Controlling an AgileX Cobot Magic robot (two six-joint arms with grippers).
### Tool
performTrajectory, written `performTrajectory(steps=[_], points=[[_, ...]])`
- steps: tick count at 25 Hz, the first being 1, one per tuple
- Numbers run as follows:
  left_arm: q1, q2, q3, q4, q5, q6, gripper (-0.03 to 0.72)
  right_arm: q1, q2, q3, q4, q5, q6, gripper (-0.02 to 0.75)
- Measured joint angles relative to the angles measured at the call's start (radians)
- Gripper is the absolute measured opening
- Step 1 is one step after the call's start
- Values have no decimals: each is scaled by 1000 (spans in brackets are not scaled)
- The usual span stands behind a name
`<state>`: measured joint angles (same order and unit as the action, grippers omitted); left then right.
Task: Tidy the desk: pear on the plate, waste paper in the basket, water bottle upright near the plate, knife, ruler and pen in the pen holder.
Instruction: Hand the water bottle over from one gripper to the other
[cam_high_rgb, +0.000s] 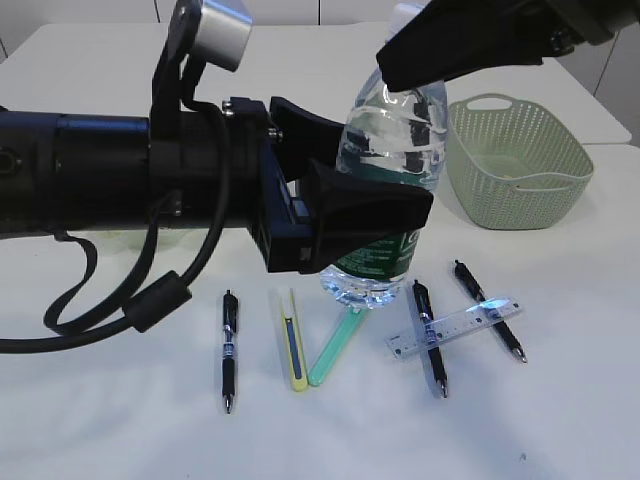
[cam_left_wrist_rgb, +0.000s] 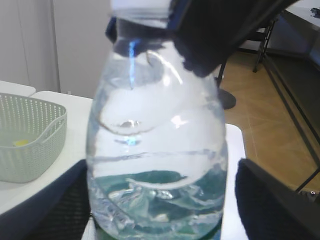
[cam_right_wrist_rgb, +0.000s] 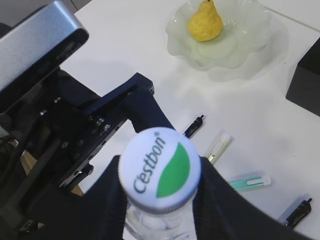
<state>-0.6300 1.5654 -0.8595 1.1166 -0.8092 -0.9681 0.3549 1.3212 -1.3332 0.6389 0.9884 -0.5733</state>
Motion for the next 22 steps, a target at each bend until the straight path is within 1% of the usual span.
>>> performTrajectory(steps=[9, 14, 19, 22], points=[[0, 15, -1, 13, 8, -2, 609, 0, 0, 0, 20, 0, -21, 249], [0, 21, -2, 17, 8, -2, 573, 0, 0, 0, 29, 0, -29, 249], [0, 21, -30, 17, 8, -4, 557, 0, 0, 0, 29, 0, -31, 249], [0, 21, -38, 19, 8, -4, 525, 0, 0, 0, 29, 0, -33, 249]])
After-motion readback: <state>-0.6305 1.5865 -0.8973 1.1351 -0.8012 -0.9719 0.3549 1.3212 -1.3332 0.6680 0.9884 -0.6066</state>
